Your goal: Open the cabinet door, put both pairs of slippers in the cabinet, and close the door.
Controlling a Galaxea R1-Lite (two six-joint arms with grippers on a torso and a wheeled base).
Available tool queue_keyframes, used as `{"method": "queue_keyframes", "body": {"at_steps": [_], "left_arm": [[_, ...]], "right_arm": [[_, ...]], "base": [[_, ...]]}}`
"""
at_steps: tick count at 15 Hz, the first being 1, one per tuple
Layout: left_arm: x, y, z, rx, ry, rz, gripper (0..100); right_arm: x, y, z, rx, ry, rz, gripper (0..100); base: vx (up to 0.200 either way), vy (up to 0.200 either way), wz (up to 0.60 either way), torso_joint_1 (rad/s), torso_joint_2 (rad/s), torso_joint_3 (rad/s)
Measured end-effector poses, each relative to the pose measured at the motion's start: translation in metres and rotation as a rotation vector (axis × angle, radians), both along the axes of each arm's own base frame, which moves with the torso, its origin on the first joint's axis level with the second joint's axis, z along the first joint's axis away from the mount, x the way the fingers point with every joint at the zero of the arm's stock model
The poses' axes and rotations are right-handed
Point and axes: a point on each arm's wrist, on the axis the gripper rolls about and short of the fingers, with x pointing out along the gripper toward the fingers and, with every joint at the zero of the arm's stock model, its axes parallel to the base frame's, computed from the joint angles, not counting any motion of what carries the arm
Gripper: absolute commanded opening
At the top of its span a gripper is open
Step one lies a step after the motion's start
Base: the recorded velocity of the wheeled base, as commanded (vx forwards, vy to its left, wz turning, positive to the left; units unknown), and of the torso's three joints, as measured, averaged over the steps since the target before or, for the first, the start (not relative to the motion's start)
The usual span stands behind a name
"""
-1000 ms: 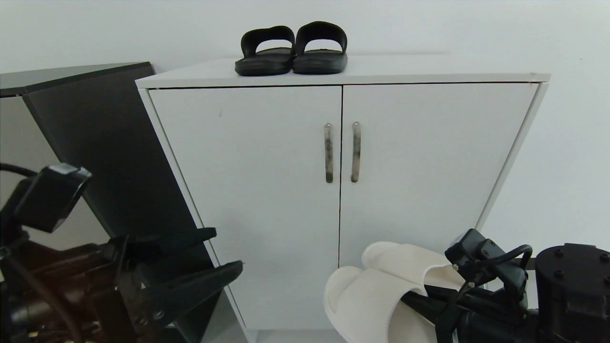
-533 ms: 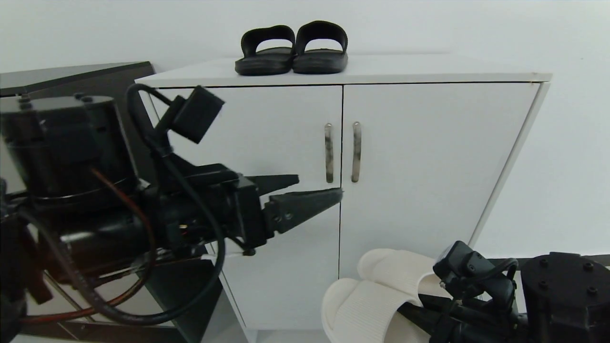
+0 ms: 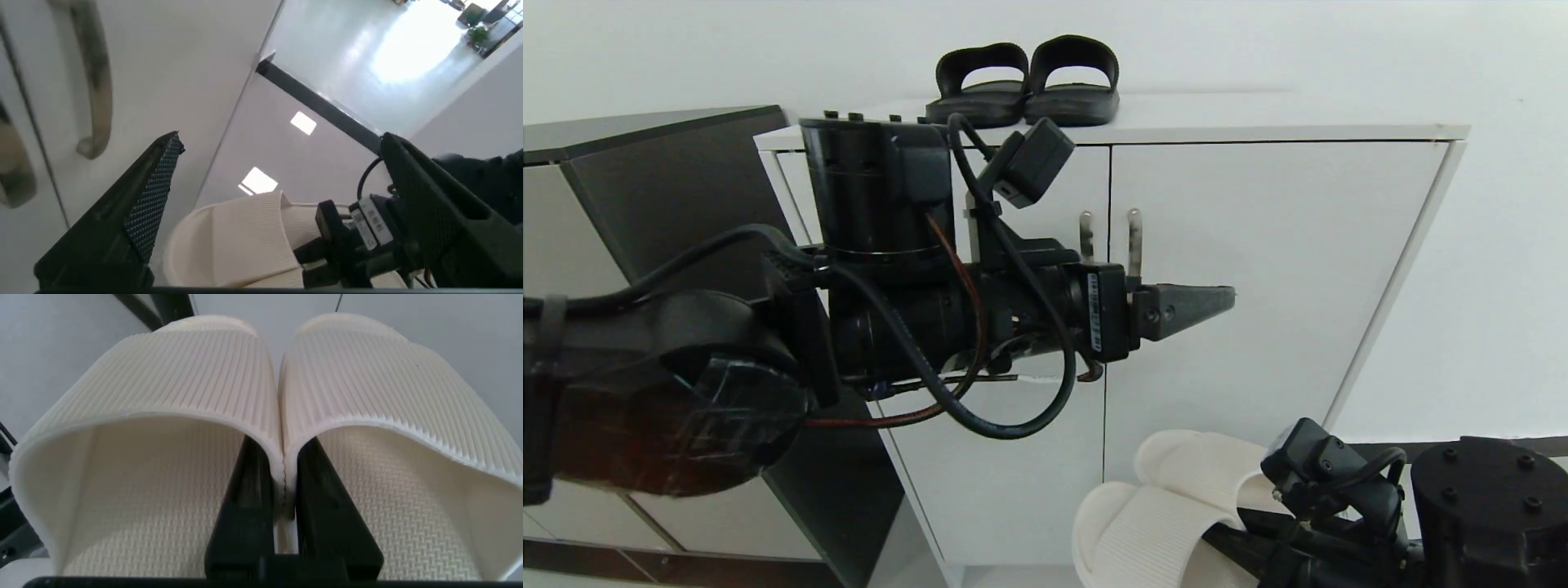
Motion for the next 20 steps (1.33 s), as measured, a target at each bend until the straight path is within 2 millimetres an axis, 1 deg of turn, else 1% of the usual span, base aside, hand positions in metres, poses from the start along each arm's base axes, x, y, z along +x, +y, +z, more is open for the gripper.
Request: {"method": "queue_keyframes", "body": {"at_steps": [2, 4, 8, 14, 20], "left_arm": [[0.007, -0.006, 0.008, -0.013, 0.012, -0.004, 100], [0.011, -0.009, 0.012, -0.021, 0.005, 0.005, 100], [0.017, -0.009, 0.010, -0.017, 0.004, 0.081, 100], [0.032, 0.004, 0.008, -0.013, 0.006, 0.147, 100], [0.047, 0.000, 0.004, -0.009, 0.008, 0.166, 100]], "right_arm": [[0.000, 0.000, -0.001, -0.002, 0.002, -0.001, 0], [0.000, 0.000, 0.000, -0.002, 0.001, -0.001, 0], [0.000, 0.000, -0.001, -0.004, 0.001, -0.005, 0], [0.001, 0.000, -0.001, -0.004, 0.001, -0.009, 0], [0.001, 0.000, -0.002, -0.007, 0.005, -0.007, 0]], "base": [[0.000, 0.000, 0.00, 0.000, 0.00, 0.000], [0.000, 0.000, 0.00, 0.000, 0.00, 0.000], [0.000, 0.000, 0.00, 0.000, 0.00, 0.000], [0.000, 0.000, 0.00, 0.000, 0.00, 0.000], [0.000, 0.000, 0.00, 0.000, 0.00, 0.000]]}}
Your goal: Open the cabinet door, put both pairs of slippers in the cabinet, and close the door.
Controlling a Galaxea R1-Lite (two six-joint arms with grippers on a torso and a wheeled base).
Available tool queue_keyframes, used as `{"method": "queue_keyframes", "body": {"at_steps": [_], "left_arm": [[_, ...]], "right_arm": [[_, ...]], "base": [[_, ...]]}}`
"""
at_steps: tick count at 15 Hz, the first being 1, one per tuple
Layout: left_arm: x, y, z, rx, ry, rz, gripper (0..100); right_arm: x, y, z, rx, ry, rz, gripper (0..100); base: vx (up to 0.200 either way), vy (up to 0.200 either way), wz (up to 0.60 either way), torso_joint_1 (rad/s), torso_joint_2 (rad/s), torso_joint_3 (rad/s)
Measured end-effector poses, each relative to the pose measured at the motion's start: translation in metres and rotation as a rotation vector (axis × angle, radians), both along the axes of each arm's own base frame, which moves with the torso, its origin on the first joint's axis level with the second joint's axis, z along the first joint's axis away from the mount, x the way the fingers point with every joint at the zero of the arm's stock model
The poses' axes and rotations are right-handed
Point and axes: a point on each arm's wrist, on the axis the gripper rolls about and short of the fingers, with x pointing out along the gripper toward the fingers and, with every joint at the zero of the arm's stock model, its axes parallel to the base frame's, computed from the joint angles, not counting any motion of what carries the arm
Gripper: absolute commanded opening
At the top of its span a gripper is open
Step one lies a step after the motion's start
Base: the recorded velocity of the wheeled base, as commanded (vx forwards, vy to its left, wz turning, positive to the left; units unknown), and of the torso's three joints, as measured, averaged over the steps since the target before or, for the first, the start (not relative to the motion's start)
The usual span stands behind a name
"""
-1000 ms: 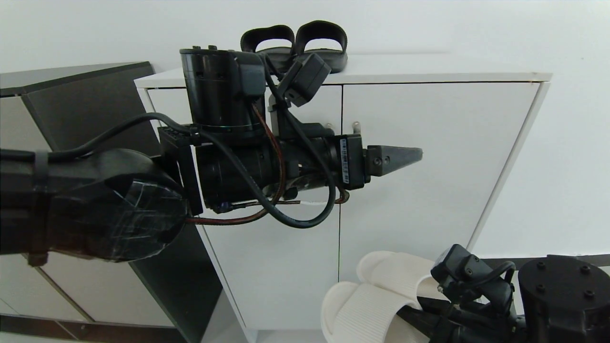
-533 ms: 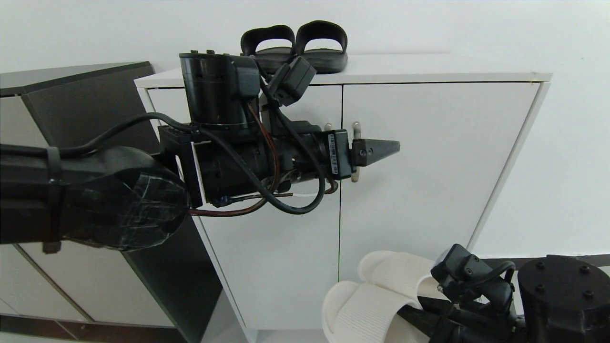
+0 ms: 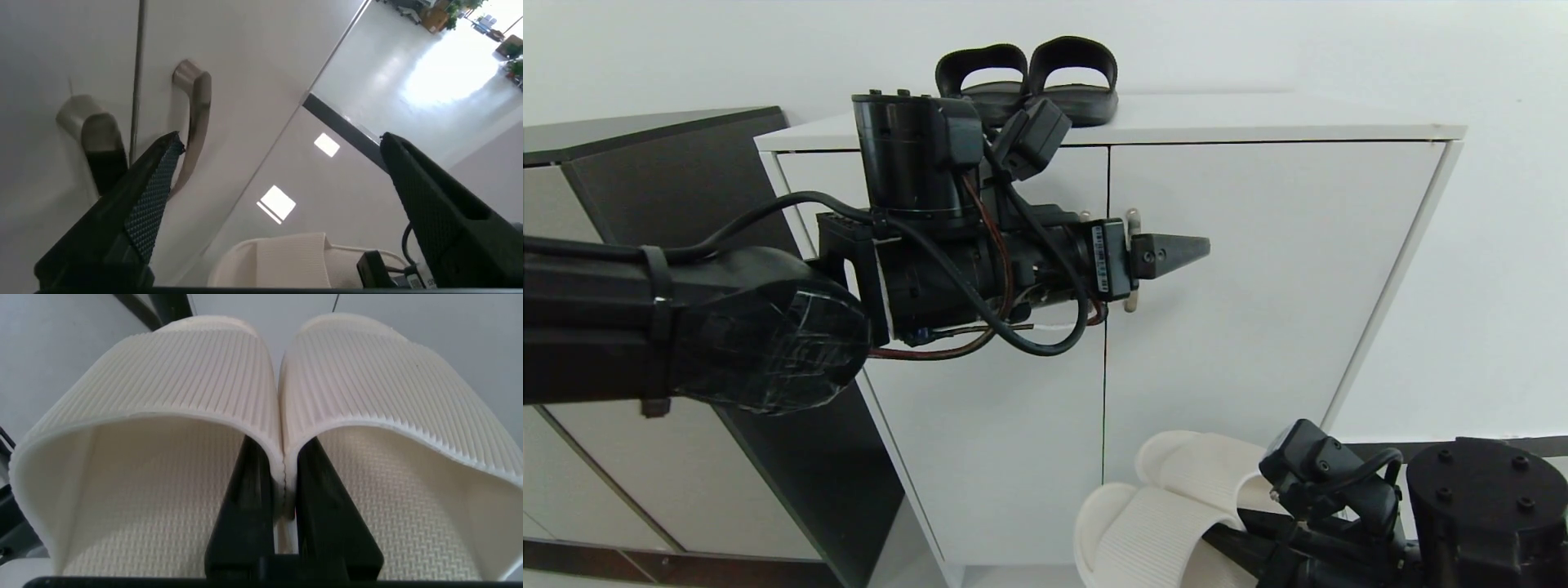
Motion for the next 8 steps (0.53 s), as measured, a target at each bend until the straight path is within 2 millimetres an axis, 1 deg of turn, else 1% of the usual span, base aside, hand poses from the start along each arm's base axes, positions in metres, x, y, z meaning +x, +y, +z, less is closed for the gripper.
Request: {"method": "queue_keyframes", "body": {"at_steps": [5, 6, 8], "left_arm": [[0.012, -0.009, -0.001, -0.004, -0.010, 0.016, 100], [0.014, -0.011, -0.002, -0.004, -0.009, 0.015, 0], [0.015, -0.012, -0.004, -0.001, -0.006, 0.017, 0]], "right_arm": [[0.001, 0.001, -0.002, -0.009, 0.007, 0.000, 0], [0.001, 0.001, -0.003, -0.010, 0.008, 0.000, 0], [0.001, 0.001, -0.003, -0.010, 0.008, 0.001, 0]], "base": [[0.000, 0.000, 0.00, 0.000, 0.00, 0.000], [0.000, 0.000, 0.00, 0.000, 0.00, 0.000], [0.000, 0.000, 0.00, 0.000, 0.00, 0.000]]}}
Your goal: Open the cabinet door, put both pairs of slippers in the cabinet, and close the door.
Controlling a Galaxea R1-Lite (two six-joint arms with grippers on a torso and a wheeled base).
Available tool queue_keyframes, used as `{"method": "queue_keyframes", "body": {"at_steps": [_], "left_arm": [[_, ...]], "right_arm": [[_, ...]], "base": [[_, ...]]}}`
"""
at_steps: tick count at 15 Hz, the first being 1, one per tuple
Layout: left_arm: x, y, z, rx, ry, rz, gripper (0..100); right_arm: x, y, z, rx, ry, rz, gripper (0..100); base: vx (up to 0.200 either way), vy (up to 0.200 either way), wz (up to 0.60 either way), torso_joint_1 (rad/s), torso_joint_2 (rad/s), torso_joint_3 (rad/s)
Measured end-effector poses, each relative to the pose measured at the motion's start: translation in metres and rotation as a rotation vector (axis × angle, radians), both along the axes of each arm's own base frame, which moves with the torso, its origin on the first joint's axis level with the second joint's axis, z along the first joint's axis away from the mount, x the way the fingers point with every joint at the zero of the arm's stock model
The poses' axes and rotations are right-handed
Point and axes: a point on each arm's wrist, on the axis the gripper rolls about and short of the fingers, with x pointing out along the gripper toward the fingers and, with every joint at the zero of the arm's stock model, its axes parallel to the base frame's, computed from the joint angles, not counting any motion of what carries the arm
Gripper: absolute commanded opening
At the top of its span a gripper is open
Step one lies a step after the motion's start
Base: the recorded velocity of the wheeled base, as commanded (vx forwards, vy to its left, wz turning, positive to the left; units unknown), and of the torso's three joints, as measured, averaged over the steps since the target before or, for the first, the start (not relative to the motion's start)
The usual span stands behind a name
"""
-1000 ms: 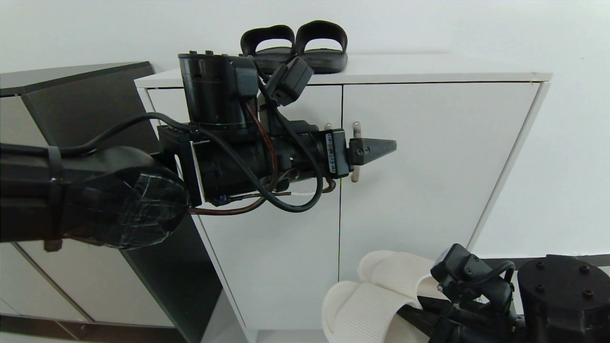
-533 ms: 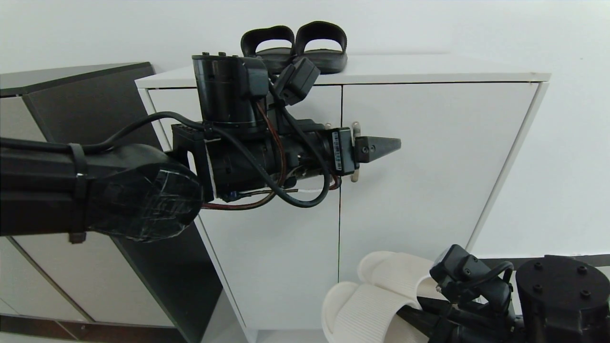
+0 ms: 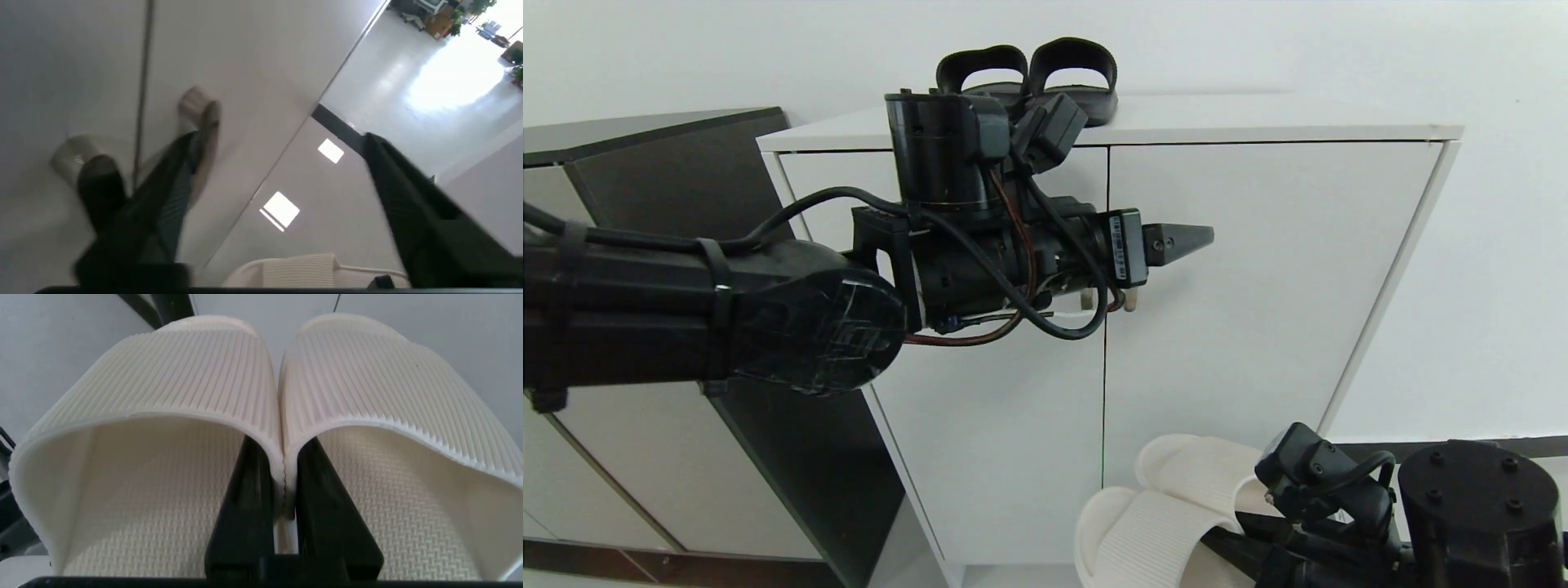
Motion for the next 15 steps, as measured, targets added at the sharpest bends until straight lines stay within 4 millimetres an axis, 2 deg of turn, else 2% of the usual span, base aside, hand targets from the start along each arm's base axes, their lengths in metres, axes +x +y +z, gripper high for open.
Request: {"method": "queue_keyframes", "body": {"at_steps": [5, 11, 15], "left_arm": [[-0.003, -0.005, -0.006, 0.016, 0.016, -0.014, 0], [-0.037, -0.004, -0.007, 0.031, 0.033, -0.081, 0], [-0.049, 0.001, -0.009, 0.047, 0.024, -0.092, 0]], "right_arm": [[-0.001, -0.001, -0.003, -0.007, 0.013, 0.007, 0], [-0.012, -0.009, -0.006, 0.031, 0.074, 0.172, 0], [-0.015, -0.012, -0.004, 0.040, 0.072, 0.184, 0]], "base": [[0.000, 0.000, 0.00, 0.000, 0.00, 0.000], [0.000, 0.000, 0.00, 0.000, 0.00, 0.000], [0.000, 0.000, 0.00, 0.000, 0.00, 0.000]]}}
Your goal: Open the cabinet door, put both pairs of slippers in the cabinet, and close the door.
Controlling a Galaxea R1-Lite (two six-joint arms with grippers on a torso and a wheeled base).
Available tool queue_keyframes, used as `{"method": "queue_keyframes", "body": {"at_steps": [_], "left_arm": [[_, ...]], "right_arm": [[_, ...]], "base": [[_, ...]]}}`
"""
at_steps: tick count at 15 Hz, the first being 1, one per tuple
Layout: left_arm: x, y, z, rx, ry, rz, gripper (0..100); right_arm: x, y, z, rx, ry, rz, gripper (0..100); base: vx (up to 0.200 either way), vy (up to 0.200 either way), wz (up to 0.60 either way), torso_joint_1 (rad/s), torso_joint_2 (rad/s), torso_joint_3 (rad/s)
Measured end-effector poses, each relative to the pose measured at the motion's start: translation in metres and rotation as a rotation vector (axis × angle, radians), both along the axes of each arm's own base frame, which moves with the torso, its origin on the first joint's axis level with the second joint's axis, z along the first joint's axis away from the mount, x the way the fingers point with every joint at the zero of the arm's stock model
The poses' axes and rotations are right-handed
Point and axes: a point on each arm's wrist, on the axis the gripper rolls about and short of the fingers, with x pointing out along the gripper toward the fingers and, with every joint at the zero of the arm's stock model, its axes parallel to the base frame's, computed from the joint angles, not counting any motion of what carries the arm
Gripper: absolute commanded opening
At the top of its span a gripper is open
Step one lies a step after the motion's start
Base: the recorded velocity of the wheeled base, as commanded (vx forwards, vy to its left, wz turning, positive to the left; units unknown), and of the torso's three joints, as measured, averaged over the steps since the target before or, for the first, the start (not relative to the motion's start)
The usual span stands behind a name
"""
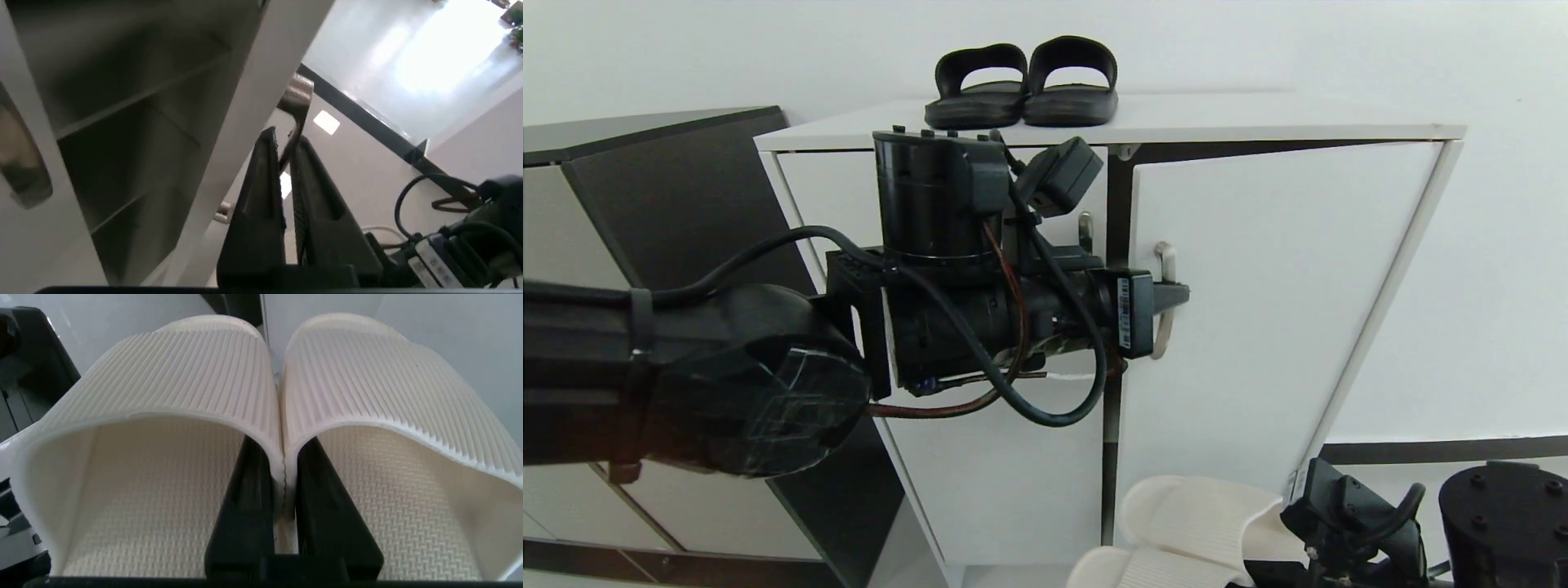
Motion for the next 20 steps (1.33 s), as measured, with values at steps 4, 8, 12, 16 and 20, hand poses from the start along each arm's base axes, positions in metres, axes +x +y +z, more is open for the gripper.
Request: {"method": "queue_keyframes", "body": {"at_steps": [4, 8, 12, 16, 20], "left_arm": [[-0.026, 0.020, -0.001, 0.020, 0.000, 0.005, 0], [-0.049, 0.054, 0.006, 0.001, -0.015, 0.048, 0], [-0.030, 0.062, 0.019, -0.039, -0.046, 0.113, 0], [0.004, 0.040, 0.023, -0.072, -0.082, 0.131, 0], [0.026, 0.023, 0.018, -0.067, -0.085, 0.131, 0]], "right_arm": [[-0.001, -0.001, -0.001, -0.007, -0.007, 0.006, 0], [-0.002, -0.001, -0.002, -0.025, -0.023, 0.021, 0], [-0.003, -0.001, -0.002, -0.027, -0.023, 0.022, 0], [-0.003, -0.001, -0.003, -0.029, -0.024, 0.026, 0], [-0.006, -0.001, -0.005, -0.052, -0.036, 0.044, 0]], "base": [[0.000, 0.000, 0.00, 0.000, 0.00, 0.000], [0.000, 0.000, 0.00, 0.000, 0.00, 0.000], [0.000, 0.000, 0.00, 0.000, 0.00, 0.000], [0.000, 0.000, 0.00, 0.000, 0.00, 0.000], [0.000, 0.000, 0.00, 0.000, 0.00, 0.000]]}}
